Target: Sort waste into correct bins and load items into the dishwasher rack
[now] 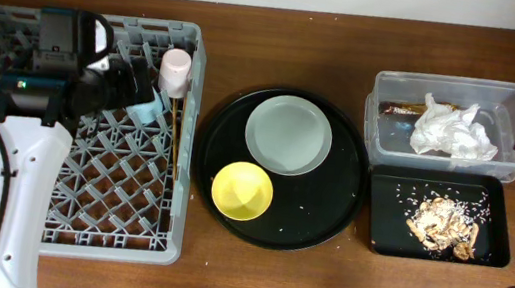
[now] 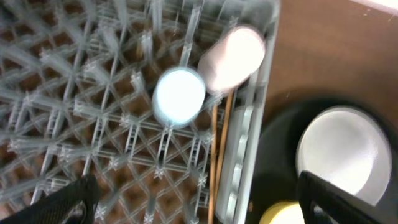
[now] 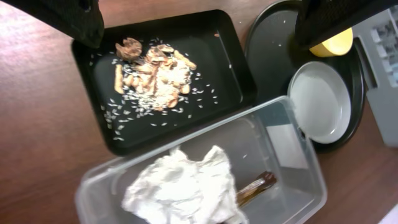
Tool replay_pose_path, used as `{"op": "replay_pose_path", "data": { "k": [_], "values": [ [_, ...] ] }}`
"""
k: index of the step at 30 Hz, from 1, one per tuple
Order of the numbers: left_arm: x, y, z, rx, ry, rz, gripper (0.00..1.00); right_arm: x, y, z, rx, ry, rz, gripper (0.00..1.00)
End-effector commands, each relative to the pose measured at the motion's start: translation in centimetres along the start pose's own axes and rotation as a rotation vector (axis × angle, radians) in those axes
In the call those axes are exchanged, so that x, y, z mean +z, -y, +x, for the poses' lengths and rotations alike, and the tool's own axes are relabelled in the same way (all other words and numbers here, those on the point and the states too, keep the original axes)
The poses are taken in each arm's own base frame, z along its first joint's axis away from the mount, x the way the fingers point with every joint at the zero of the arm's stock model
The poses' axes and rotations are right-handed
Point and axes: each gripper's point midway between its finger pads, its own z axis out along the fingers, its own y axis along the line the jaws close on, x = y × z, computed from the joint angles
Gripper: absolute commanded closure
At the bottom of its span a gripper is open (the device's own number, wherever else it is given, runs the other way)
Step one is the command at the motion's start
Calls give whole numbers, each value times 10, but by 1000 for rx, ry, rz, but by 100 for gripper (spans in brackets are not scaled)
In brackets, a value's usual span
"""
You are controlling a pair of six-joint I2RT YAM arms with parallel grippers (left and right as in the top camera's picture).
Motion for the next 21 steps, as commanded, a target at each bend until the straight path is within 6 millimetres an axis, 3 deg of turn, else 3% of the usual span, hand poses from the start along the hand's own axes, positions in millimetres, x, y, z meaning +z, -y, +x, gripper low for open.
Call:
{"op": "replay_pose_path", "data": {
  "k": [1,2,3,6,9,10,12,14,21],
  "values": [
    [-5,30,10,-14,-65,185,9,-11,14,-4,38,33,26,2],
    [-8,50,23,-2,-121,287,25,-12,16,-3,45,36,29,2],
    [-12,67,37,26,-179,362,33,-13,17,-3,47,36,31,2],
    [-12,96,73,98,-281,402,63,-13,18,-3,47,36,33,1],
    [-5,128,123,243,-368,393,62,-13,18,-3,47,36,33,2],
    [0,136,140,316,-372,361,57,-13,18,-3,47,36,33,2],
    [8,144,162,401,-372,308,50,-13,18,-3,47,36,33,2],
    [18,153,191,492,-375,253,50,-13,18,-3,47,36,33,2],
    [45,181,250,685,-352,239,50,-13,18,-3,47,36,33,2]
  ]
}}
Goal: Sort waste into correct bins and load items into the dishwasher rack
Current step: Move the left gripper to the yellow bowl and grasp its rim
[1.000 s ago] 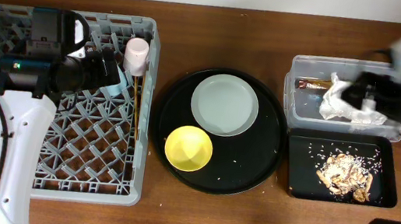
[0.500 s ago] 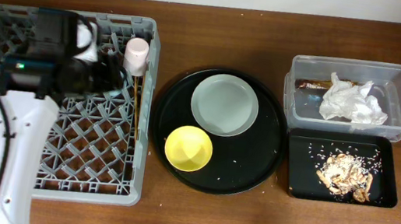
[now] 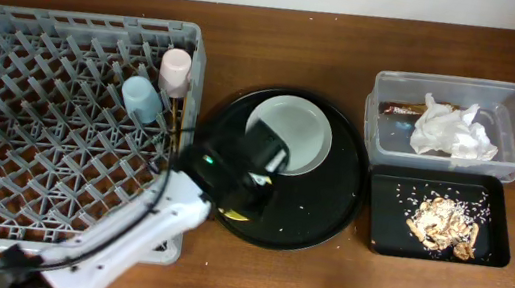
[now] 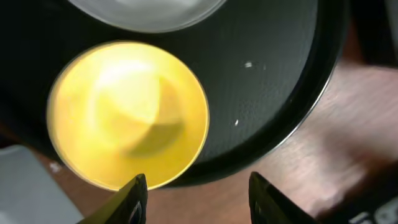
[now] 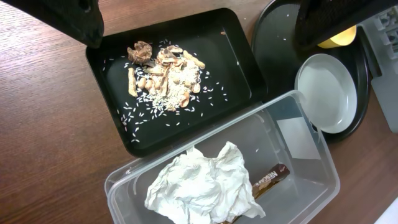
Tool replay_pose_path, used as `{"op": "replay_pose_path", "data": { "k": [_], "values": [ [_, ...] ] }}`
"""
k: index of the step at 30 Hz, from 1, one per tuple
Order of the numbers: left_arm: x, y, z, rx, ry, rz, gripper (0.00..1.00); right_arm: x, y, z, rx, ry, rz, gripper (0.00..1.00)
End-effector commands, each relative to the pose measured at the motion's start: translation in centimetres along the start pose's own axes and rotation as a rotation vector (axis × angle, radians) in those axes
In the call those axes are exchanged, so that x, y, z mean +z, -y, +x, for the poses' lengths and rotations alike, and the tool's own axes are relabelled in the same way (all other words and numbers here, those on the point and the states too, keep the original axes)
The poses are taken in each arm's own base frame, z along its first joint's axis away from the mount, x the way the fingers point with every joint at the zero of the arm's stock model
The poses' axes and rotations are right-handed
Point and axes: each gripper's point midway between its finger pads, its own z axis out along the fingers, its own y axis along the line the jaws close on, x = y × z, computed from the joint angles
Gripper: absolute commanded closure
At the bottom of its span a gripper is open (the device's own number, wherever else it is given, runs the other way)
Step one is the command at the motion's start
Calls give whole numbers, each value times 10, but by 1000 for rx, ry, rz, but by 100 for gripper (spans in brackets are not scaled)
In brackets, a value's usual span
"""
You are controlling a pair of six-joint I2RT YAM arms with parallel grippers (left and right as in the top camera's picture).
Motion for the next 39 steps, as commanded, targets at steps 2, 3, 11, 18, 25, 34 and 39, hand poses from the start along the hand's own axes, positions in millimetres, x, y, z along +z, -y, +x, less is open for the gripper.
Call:
{"op": "replay_pose_path", "data": {
  "k": [2,3,11,18,25,34,39],
  "values": [
    [33,5,2,66,32,-87,50,-6,0,-3,3,18,10,2],
    [41,6,0,77,45,-106,50,-6,0,-3,3,18,10,1],
    [80,1,4,80,-4,-146,51,-6,0,-3,3,18,10,2],
    [102,-4,18,75,-75,-168,51,-6,0,-3,3,18,10,2],
    [102,-3,16,75,-66,-165,51,-6,0,-3,3,18,10,2],
    [97,1,5,75,-41,-156,75,-6,0,-3,3,17,10,2],
    [94,2,3,74,-42,-156,76,-6,0,-3,3,18,10,2]
  ]
}}
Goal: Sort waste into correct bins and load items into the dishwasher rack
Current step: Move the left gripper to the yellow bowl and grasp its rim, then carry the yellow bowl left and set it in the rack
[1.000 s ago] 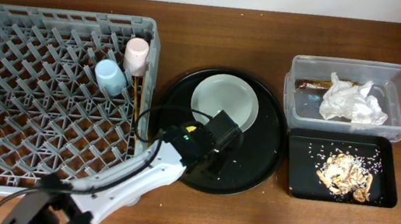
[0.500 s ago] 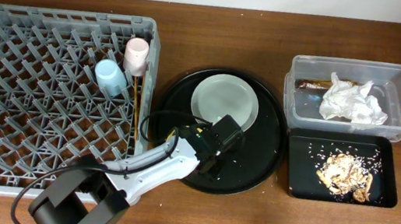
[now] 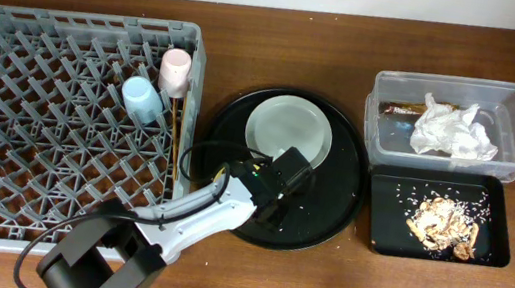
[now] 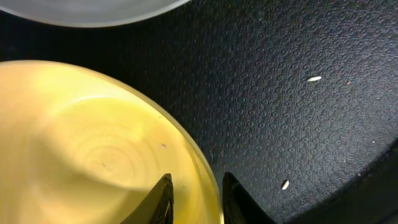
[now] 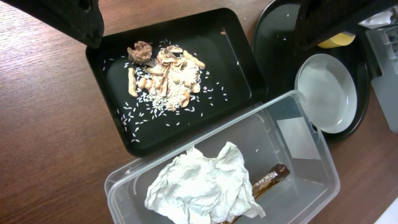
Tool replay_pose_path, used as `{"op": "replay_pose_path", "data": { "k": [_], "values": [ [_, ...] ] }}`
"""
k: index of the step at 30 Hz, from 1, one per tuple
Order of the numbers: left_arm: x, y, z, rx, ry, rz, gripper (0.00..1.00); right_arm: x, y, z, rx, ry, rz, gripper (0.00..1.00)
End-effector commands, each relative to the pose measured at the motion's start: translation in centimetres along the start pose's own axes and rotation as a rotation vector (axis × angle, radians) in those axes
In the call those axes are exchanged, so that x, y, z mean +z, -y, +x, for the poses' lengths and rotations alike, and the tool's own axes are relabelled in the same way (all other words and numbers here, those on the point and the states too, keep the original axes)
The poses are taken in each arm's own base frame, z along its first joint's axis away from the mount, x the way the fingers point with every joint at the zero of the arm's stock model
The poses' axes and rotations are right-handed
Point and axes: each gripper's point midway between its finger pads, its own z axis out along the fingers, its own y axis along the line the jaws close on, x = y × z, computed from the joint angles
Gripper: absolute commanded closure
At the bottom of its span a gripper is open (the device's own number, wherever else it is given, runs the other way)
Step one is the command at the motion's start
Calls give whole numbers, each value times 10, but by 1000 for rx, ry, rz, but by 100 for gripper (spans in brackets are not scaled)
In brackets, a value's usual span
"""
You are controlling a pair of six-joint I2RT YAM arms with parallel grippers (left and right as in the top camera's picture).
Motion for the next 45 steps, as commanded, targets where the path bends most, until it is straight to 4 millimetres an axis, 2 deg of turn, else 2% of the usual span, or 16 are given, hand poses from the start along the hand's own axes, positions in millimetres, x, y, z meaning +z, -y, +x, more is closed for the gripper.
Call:
{"op": "replay_pose_path", "data": {
  "k": [1,9,11,14,19,22,24,25,26,29,31,33,35,38,42,45],
  "values": [
    [-3,2,-7,0,11,-4,76,-6,0,-3,4,17,10,2],
    [-4,2,-7,1,7,-5,76,-6,0,-3,4,17,10,2],
    [-4,1,-3,2,-7,-9,83,-6,0,-3,4,17,10,2],
    [-4,0,-1,3,-17,-13,98,-6,0,-3,4,17,10,2],
    [-12,3,-5,2,-13,3,100,-6,0,-3,4,17,10,2],
    [-57,9,-33,-3,57,37,100,-6,0,-3,4,17,10,2],
    [-97,10,-55,-3,132,57,100,-6,0,-3,4,17,10,2],
    [-132,7,-70,-15,197,69,100,-6,0,-3,4,17,10,2],
    [-157,3,-79,-26,240,79,100,-6,0,-3,4,17,10,2],
    [-224,-20,-93,-59,356,85,100,-6,0,-3,4,17,10,2],
    [-257,-47,-90,-110,401,79,100,-6,0,-3,4,17,10,2],
    [-275,-67,-82,-115,412,128,100,-6,0,-3,4,17,10,2],
    [-282,-86,-70,-130,394,214,100,-6,0,-3,4,17,10,2],
    [-287,-124,-48,-183,366,412,100,-6,0,-3,4,17,10,2],
    [-299,-158,-36,-254,464,708,100,-6,0,-3,4,17,10,2],
    [-285,-192,-29,-339,514,796,100,-6,0,-3,4,17,10,2]
  ]
}}
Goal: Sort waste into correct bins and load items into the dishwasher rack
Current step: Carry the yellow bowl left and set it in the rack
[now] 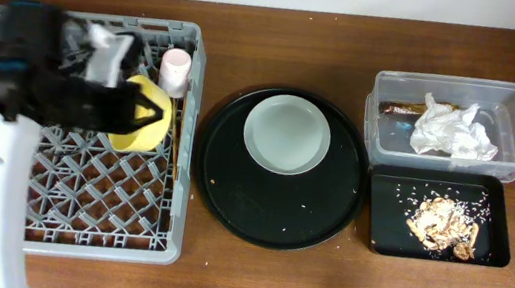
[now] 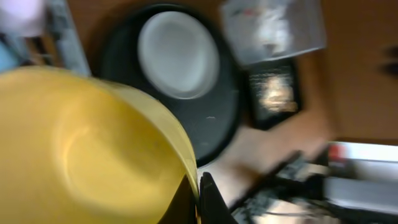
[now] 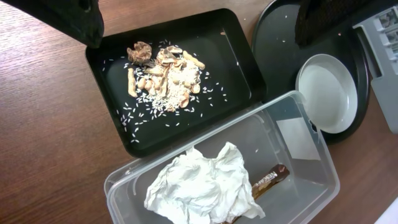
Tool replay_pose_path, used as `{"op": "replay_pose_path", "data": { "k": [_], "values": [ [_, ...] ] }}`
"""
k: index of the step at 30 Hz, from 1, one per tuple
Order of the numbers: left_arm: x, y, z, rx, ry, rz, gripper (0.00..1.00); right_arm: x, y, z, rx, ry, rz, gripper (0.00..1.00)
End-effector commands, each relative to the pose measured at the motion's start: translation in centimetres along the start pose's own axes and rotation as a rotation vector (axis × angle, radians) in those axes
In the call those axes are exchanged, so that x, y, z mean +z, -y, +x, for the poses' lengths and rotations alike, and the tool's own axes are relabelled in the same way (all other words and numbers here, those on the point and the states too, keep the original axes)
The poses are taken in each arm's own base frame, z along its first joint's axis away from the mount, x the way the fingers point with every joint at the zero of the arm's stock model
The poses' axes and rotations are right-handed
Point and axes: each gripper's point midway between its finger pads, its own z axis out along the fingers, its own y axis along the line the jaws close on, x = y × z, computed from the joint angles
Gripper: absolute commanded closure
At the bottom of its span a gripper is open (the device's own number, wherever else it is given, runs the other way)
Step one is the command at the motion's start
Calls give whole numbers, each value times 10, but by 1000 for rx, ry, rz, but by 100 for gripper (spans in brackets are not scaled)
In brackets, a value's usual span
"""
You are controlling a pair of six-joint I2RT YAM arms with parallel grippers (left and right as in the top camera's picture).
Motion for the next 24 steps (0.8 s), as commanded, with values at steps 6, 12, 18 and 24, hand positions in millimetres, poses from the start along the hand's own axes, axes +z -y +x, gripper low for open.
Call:
{"op": "replay_pose_path", "data": {
  "k": [6,12,18,24],
  "values": [
    [15,-62,-1,-178,150,449,100,-5,1,-4,2,19,10,2],
    [46,-99,11,-309,133,526,100,-5,1,-4,2,19,10,2],
    [47,-138,16,-375,153,490,100,-5,1,-4,2,19,10,2],
    [32,-177,30,-382,167,360,92,-5,1,-4,2,19,10,2]
  ]
}}
